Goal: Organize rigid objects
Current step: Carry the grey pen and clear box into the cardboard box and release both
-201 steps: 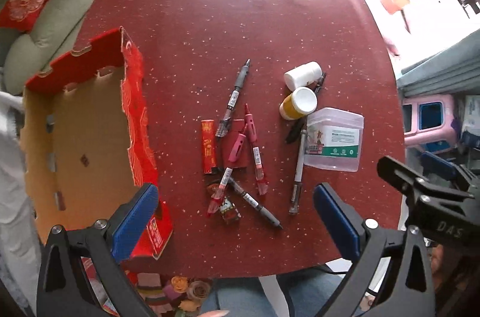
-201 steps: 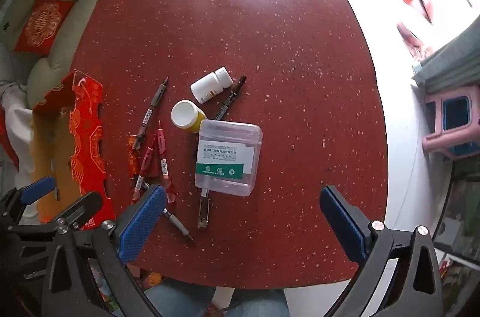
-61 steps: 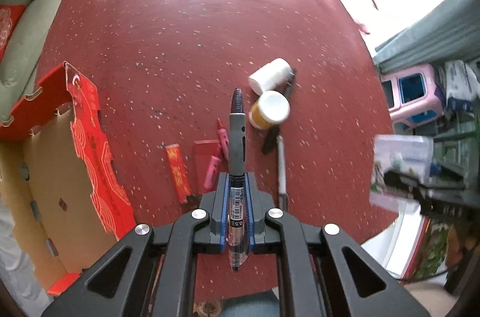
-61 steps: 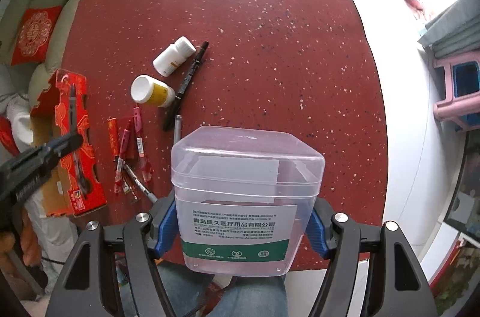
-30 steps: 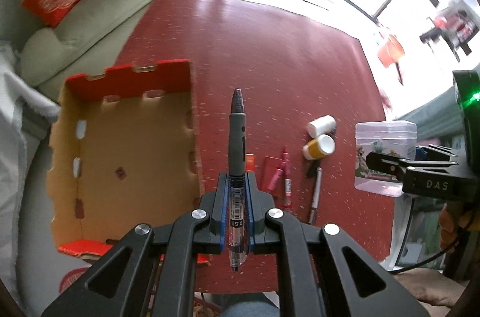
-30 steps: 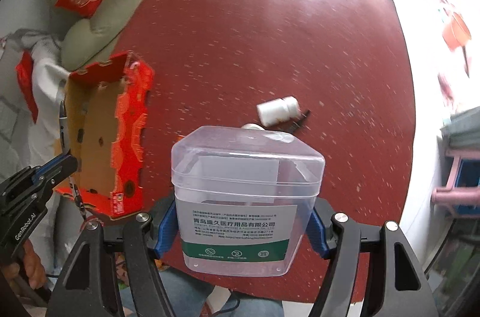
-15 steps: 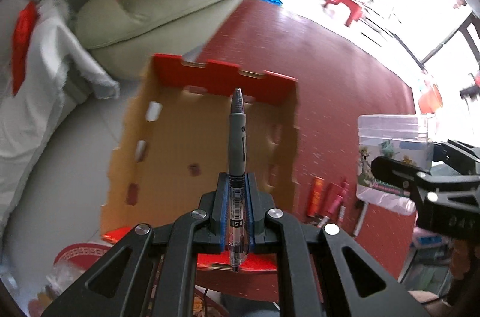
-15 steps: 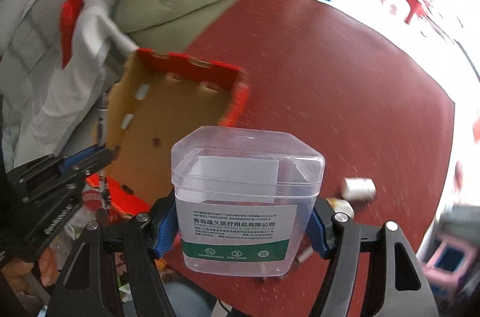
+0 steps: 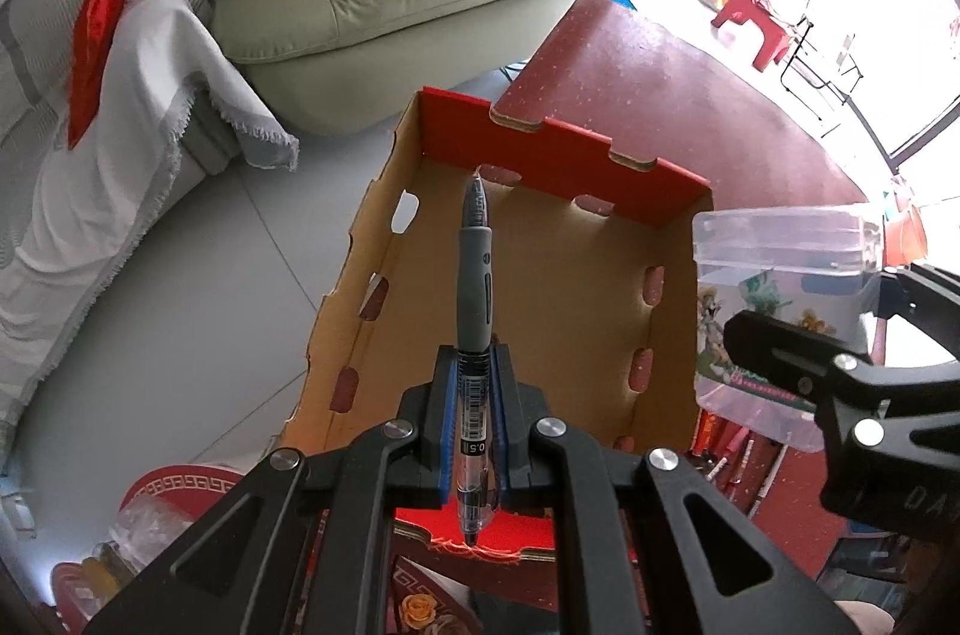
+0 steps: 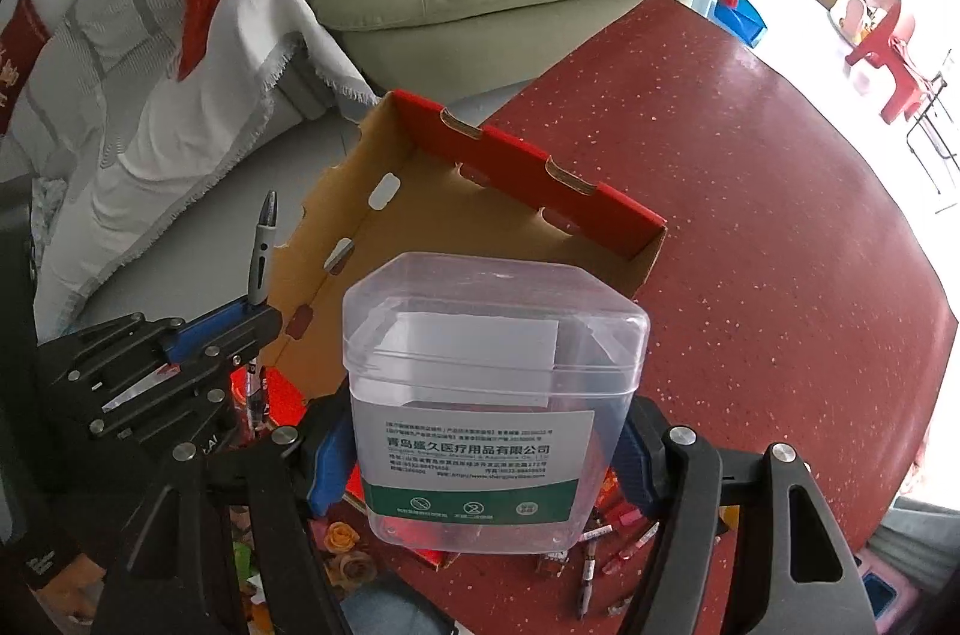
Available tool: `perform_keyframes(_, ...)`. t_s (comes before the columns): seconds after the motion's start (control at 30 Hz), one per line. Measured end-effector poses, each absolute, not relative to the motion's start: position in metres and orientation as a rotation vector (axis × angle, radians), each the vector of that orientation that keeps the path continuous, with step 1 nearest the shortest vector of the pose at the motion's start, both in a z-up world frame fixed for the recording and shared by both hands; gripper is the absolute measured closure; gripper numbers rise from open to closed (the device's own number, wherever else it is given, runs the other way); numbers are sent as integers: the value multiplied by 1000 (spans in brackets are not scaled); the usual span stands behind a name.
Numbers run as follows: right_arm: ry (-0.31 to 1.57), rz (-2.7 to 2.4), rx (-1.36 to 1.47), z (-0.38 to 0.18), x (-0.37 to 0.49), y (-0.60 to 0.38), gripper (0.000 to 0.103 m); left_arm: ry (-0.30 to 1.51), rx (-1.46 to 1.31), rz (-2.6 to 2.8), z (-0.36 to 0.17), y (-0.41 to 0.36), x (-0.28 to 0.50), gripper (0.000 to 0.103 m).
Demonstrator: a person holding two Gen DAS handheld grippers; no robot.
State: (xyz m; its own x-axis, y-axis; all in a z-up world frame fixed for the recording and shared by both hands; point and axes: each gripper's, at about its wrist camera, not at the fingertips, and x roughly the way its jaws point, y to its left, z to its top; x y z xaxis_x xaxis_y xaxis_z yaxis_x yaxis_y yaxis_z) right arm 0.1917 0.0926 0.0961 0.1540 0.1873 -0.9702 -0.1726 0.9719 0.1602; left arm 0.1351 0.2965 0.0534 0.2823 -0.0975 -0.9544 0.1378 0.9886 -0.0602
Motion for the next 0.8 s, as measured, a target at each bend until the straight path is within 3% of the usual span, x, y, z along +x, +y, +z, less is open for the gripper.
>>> perform_keyframes(0.8, 1466, 188, 85, 43, 223, 79, 32, 1369, 121, -165, -1, 272, 188, 92)
